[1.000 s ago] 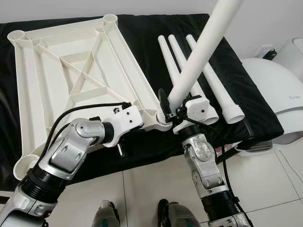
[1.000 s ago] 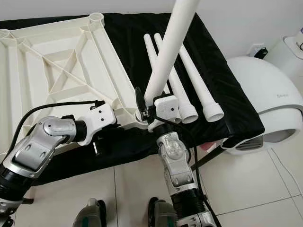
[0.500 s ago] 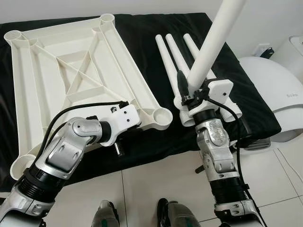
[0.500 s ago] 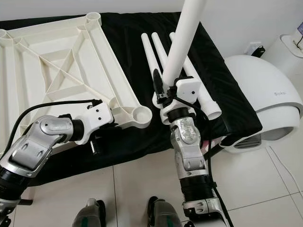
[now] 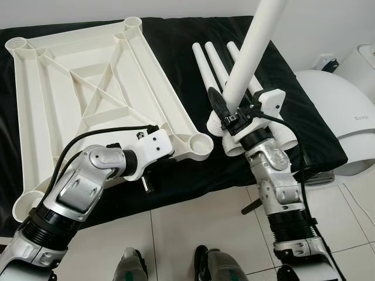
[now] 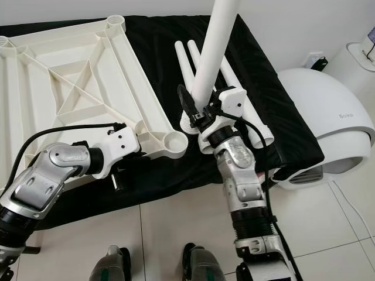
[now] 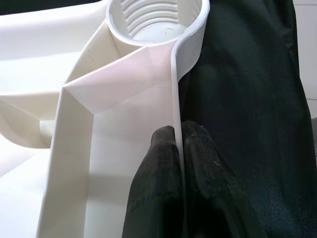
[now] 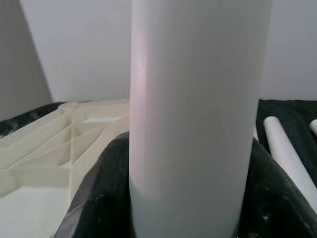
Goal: Building children table
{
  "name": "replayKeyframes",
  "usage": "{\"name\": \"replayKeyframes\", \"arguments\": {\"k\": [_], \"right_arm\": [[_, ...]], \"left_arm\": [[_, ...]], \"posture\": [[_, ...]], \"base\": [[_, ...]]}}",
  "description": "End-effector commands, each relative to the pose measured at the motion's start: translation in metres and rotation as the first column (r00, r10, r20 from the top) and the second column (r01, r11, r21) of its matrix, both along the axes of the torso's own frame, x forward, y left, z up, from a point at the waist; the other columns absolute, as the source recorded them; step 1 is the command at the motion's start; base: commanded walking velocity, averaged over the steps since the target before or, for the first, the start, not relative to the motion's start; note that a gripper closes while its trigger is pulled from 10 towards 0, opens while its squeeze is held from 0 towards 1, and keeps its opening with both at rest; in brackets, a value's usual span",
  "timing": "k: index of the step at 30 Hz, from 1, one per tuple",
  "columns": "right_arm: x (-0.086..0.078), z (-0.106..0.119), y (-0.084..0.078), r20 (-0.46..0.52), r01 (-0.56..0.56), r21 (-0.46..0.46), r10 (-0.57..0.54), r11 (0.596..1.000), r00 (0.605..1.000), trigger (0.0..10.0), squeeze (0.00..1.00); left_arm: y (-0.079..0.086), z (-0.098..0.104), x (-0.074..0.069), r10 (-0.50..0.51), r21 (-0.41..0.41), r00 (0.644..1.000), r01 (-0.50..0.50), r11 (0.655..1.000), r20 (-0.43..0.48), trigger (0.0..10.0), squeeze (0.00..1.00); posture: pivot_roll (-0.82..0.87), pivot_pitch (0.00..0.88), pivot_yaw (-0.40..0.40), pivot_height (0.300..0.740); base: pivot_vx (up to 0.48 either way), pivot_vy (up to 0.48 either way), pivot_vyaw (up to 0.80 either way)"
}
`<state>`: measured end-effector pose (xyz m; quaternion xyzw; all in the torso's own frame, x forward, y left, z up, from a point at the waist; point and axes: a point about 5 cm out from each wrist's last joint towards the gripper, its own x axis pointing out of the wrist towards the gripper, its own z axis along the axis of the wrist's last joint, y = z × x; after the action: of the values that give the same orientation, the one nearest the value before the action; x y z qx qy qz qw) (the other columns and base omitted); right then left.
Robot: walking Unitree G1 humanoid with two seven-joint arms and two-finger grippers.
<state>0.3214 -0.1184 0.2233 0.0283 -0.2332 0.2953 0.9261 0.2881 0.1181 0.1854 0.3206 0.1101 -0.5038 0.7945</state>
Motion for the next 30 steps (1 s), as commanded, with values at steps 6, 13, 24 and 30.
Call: {"name": "replayKeyframes", "arguments": {"k": [6, 13, 24, 30], "right_arm": [[0.004, 0.003, -0.008, -0.010, -0.069, -0.005, 0.069, 0.998, 0.998, 10.0, 0.00], [0.000, 0.003, -0.005, -0.034, -0.216, -0.015, 0.215, 0.976, 0.976, 10.0, 0.00], [-0.008, -0.008, 0.006, -0.083, -0.395, -0.065, 0.389, 0.916, 0.917, 10.0, 0.00], [-0.008, -0.013, 0.008, -0.094, -0.418, -0.070, 0.411, 0.906, 0.907, 10.0, 0.00]], "left_arm": [[0.015, 0.000, 0.007, 0.088, 0.035, 0.996, -0.089, 0.995, 0.036, 10.0, 0.00], [0.016, 0.000, 0.007, 0.088, 0.036, 0.995, -0.089, 0.995, 0.037, 10.0, 0.00], [0.016, -0.001, 0.005, 0.079, 0.037, 0.996, -0.080, 0.996, 0.037, 10.0, 0.00], [0.016, -0.001, 0.003, 0.075, 0.039, 0.997, -0.076, 0.996, 0.036, 10.0, 0.00]], "posture": [[0.06, 0.174, -0.060, 0.740], [0.06, 0.167, -0.062, 0.740], [0.07, 0.156, -0.065, 0.740], [0.07, 0.154, -0.065, 0.740]], "base": [[0.000, 0.000, 0.00], [0.000, 0.000, 0.00], [0.000, 0.000, 0.00], [0.000, 0.000, 0.00]]}}
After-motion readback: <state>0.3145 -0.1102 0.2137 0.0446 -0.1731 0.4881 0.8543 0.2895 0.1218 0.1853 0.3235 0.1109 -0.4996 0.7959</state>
